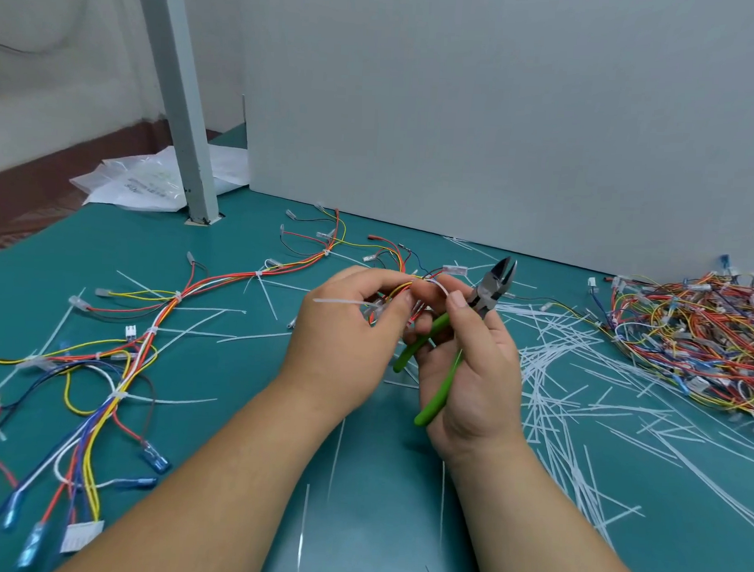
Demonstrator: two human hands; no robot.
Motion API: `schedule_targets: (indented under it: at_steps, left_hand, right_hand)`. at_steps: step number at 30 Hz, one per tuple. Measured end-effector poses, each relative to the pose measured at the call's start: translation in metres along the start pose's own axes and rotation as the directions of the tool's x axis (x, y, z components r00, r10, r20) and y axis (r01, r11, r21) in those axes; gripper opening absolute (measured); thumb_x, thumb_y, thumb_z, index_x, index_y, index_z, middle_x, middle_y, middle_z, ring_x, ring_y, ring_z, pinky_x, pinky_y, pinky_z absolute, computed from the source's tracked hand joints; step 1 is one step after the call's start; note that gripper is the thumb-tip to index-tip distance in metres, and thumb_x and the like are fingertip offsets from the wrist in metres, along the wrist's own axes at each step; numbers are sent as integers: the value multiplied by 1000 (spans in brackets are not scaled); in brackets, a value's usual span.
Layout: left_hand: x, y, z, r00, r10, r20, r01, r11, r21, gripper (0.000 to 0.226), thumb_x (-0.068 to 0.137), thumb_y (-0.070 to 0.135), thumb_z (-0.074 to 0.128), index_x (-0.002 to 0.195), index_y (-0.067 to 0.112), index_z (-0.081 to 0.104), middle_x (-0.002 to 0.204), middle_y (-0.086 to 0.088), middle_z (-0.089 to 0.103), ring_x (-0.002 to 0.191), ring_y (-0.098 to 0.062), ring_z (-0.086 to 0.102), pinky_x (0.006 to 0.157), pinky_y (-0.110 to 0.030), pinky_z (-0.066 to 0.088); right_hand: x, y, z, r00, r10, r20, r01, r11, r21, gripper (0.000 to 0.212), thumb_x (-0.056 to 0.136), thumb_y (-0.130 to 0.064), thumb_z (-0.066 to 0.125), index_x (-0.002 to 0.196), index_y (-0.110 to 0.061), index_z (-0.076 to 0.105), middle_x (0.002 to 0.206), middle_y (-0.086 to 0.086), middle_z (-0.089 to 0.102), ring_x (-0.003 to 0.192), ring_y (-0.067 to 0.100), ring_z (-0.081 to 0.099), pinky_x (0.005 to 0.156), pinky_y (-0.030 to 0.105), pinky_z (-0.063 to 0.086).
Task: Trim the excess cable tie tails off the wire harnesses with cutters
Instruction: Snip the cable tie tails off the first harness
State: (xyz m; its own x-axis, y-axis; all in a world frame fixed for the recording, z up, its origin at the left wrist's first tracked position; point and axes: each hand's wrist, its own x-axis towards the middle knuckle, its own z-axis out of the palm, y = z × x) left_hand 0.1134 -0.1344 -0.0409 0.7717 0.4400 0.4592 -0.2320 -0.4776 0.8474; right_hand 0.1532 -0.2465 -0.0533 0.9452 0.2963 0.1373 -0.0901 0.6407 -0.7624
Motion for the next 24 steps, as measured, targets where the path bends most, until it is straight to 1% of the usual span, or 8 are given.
schedule_targets:
  at_steps: [4, 7, 10, 14, 17, 20, 22, 24]
  left_hand:
    - [1, 1, 1, 999, -46, -24, 45, 997, -60, 19, 92, 12, 70, 98, 26, 80, 97, 8, 73, 94, -5, 67, 83, -21, 53]
    - [-1, 2, 4, 993, -114, -28, 108, 978, -179, 23, 91, 7, 69, 94, 28, 76, 87, 8, 77, 78, -2, 71, 69, -17, 55]
    - [-3, 6, 5, 987, -156, -23, 144, 952, -269, 26, 90, 5, 69, 97, 30, 74, 78, 14, 76, 67, 3, 70, 60, -8, 49]
    - [-1, 4, 3, 987, -154, -41, 142, 965, -221, 21, 88, 10, 71, 89, 30, 79, 80, 13, 77, 71, -1, 71, 63, -16, 54]
    - [1, 5, 3, 977, -213, -33, 195, 939, -282, 14, 90, 11, 72, 85, 23, 79, 73, 11, 76, 59, 3, 65, 54, -10, 47]
    - [4, 5, 2, 967, -243, -74, 210, 931, -300, 19, 91, 14, 72, 75, 22, 76, 63, 12, 71, 52, 2, 57, 50, -11, 43]
    - [5, 6, 2, 963, -252, -100, 206, 920, -332, 22, 92, 13, 72, 73, 23, 76, 62, 13, 69, 52, 4, 55, 49, -8, 42]
    - [4, 8, 2, 965, -236, -109, 186, 920, -344, 22, 93, 14, 72, 75, 26, 75, 66, 13, 72, 56, 5, 58, 50, -6, 42]
  right_hand:
    - [0, 1, 0, 999, 41, 19, -42, 997, 69, 24, 89, -31, 67, 101, -13, 77, 97, 12, 76, 69, 15, 58, 73, 30, 49]
    - [1, 0, -1, 997, 58, 46, -61, 996, 70, 21, 88, -24, 66, 102, -12, 78, 98, 13, 76, 70, 16, 59, 72, 29, 50]
    - [0, 1, -2, 995, 59, 83, -62, 998, 29, 22, 85, -16, 61, 97, -17, 81, 98, 13, 76, 71, 16, 58, 73, 29, 52]
    - [1, 0, -2, 992, 76, 103, -88, 989, 118, 31, 84, -20, 57, 108, -6, 72, 98, 16, 73, 72, 19, 56, 76, 35, 50]
    - [2, -2, -2, 993, 70, 92, -86, 979, 182, 34, 83, -24, 52, 98, -4, 75, 87, 17, 70, 73, 21, 57, 76, 36, 48]
    - [-1, -2, 0, 996, 57, 65, -64, 990, 125, 25, 87, -30, 56, 81, -10, 70, 74, 10, 59, 72, 23, 55, 74, 36, 47]
    - [-2, 0, 2, 995, 80, 62, -84, 994, 76, 25, 89, -37, 56, 79, -15, 60, 71, 4, 47, 69, 21, 51, 73, 37, 48]
    - [-2, 3, 1, 994, 88, 65, -87, 996, -13, 18, 88, -36, 61, 81, -19, 57, 72, 0, 43, 69, 18, 47, 75, 38, 45]
